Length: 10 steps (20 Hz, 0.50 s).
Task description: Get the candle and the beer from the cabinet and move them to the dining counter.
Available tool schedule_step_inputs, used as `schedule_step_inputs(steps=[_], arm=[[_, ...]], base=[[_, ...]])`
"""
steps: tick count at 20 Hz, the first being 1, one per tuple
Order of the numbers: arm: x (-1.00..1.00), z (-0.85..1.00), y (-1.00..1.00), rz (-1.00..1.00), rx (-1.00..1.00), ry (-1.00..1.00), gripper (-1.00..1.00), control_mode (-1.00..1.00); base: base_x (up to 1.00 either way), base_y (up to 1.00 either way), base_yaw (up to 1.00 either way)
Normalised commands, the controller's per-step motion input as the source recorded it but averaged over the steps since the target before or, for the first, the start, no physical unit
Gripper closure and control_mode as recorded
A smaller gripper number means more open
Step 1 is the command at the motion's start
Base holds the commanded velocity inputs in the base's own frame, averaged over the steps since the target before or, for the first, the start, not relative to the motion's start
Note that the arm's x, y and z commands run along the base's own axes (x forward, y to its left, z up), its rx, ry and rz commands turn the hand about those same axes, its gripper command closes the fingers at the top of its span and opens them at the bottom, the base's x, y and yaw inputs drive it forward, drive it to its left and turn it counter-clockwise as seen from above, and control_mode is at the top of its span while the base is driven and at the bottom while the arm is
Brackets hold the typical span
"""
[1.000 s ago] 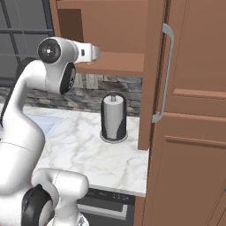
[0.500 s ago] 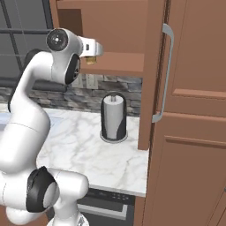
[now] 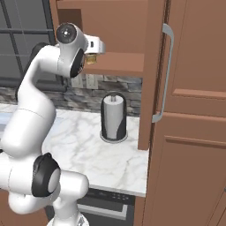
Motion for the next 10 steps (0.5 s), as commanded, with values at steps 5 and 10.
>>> schedule_step_inputs(steps=[5,10], arm=[[0.24,-0.14,0.0,0.04,0.0,0.0,-1.0,-1.0],[0.13,-0.17,0.0,0.03,0.0,0.0,-1.0,-1.0]], base=[[0.0,0.0,0.0],[0.0,0.0,0.0]])
